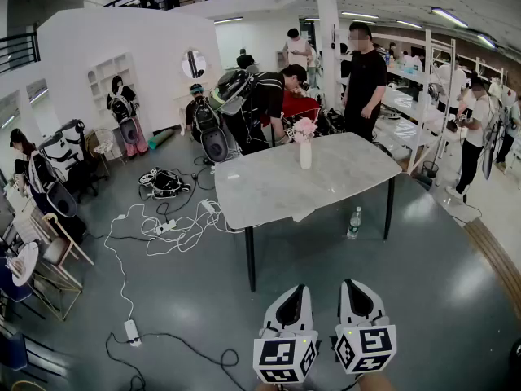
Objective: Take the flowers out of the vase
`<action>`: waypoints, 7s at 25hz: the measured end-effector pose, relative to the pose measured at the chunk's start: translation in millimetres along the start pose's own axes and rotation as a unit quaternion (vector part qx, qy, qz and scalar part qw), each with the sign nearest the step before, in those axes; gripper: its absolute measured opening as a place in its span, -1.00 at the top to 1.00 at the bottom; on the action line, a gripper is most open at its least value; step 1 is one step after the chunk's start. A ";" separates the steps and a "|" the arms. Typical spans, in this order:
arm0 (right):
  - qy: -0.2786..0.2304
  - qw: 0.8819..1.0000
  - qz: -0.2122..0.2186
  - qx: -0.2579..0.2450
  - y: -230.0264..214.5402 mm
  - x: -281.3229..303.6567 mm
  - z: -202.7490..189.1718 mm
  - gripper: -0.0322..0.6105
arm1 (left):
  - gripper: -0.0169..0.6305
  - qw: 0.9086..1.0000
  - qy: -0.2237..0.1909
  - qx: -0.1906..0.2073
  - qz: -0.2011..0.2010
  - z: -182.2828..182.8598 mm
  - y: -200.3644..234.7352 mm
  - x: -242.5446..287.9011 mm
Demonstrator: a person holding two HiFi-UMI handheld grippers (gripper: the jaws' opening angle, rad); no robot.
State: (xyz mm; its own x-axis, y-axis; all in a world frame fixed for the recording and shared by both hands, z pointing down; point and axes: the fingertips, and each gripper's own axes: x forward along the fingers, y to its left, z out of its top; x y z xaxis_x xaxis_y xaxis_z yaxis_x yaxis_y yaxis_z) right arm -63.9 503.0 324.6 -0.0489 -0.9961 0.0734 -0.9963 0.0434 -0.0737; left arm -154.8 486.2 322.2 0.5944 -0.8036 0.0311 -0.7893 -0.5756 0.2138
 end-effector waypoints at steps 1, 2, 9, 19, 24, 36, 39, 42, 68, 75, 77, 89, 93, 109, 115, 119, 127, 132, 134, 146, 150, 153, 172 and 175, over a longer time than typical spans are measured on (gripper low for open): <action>0.001 1.000 0.001 0.000 1.7 0.0 -1.2 0.85 | 0.94 1.000 0.001 0.000 -0.001 -0.9 1.2 -0.3; 0.002 1.000 0.001 0.000 3.3 -0.1 -2.5 0.85 | 0.94 1.000 0.001 -0.001 -0.001 -1.7 2.3 -0.6; 0.009 1.000 0.001 -0.003 12.4 -0.7 -8.7 0.85 | 0.94 1.000 0.004 -0.004 -0.003 -4.2 8.7 -4.0; 0.011 1.000 -0.002 -0.004 27.7 6.1 -10.3 0.85 | 0.94 1.000 0.004 -0.008 -0.005 -1.2 27.8 -7.3; 0.001 1.000 -0.009 0.012 36.4 15.3 -10.1 0.85 | 0.94 1.000 0.006 -0.001 -0.011 0.6 41.5 -7.6; 0.008 0.998 -0.049 0.029 17.8 39.0 -28.5 0.85 | 0.94 1.000 0.023 -0.012 -0.016 -17.0 69.3 20.8; 0.003 0.998 -0.048 0.026 9.2 54.1 -27.6 0.85 | 0.94 1.000 0.024 -0.010 -0.016 -19.1 71.5 38.6; -0.003 0.999 -0.046 0.027 -4.4 73.4 -23.6 0.85 | 0.94 1.000 0.023 -0.005 -0.014 -18.0 72.1 61.5; 0.014 0.999 0.020 0.029 -118.6 249.4 1.2 0.85 | 0.94 0.999 0.019 0.031 0.036 0.7 77.0 260.1; 0.026 0.999 0.026 0.030 -141.3 273.4 -3.1 0.85 | 0.94 0.998 0.027 0.034 0.040 -5.6 74.5 291.2; 0.029 0.999 0.025 0.030 -145.9 277.9 -5.5 0.85 | 0.94 0.998 0.030 0.033 0.038 -8.8 75.2 297.5; 0.044 0.998 0.016 0.029 -165.5 297.2 -11.0 0.85 | 0.94 0.998 0.038 0.025 0.040 -15.9 81.8 322.4; 0.048 0.998 0.014 0.031 -169.9 308.5 -15.9 0.85 | 0.94 0.998 0.041 0.024 0.042 -18.9 90.1 332.8; 0.043 0.999 0.008 0.022 -196.7 430.6 -5.7 0.85 | 0.94 0.999 0.043 0.011 0.025 -12.7 144.1 453.0; 0.041 0.999 0.008 0.023 -207.6 486.8 0.1 0.85 | 0.94 0.999 0.042 0.015 0.021 -2.4 169.5 504.8; 0.041 0.999 0.010 0.020 -208.0 518.5 3.2 0.85 | 0.94 0.999 0.044 0.011 0.018 1.6 185.9 531.7; 0.047 0.999 0.017 0.012 -209.4 567.7 4.0 0.85 | 0.94 0.998 0.054 0.008 0.014 0.9 211.0 576.7; 0.052 0.998 0.014 0.008 -214.2 592.3 3.3 0.85 | 0.94 0.998 0.057 0.003 0.013 -0.1 223.4 600.3; 0.054 0.998 0.014 0.005 -214.7 602.9 3.4 0.85 | 0.94 0.998 0.057 0.002 0.014 0.1 230.0 608.5; 0.060 0.998 0.022 0.015 -223.7 635.8 -7.9 0.85 | 0.94 0.997 0.066 -0.005 0.034 -7.2 259.6 636.6; 0.068 0.997 0.038 0.015 -235.7 653.4 -10.5 0.85 | 0.94 0.996 0.072 -0.007 0.050 -11.1 260.8 651.1; 0.073 0.996 0.053 0.015 -240.4 671.0 -8.8 0.85 | 0.94 0.995 0.076 -0.007 0.063 -10.9 262.9 661.3; 0.106 0.988 0.110 0.034 -258.8 742.2 -40.8 0.53 | 0.94 0.987 0.110 -0.005 0.114 -37.0 284.4 697.0; 0.104 0.986 0.120 0.039 -258.0 754.2 -46.5 0.36 | 0.94 0.985 0.117 -0.011 0.124 -44.3 290.2 696.5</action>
State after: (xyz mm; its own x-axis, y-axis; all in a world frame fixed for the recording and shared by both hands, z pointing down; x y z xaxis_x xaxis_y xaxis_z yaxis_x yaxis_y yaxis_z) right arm 153.1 -255.9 445.2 -0.3050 -0.9198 0.2470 -0.9459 0.2626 -0.1904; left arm 37.0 -233.8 449.2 0.4051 -0.8609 0.3079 -0.9127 -0.3607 0.1922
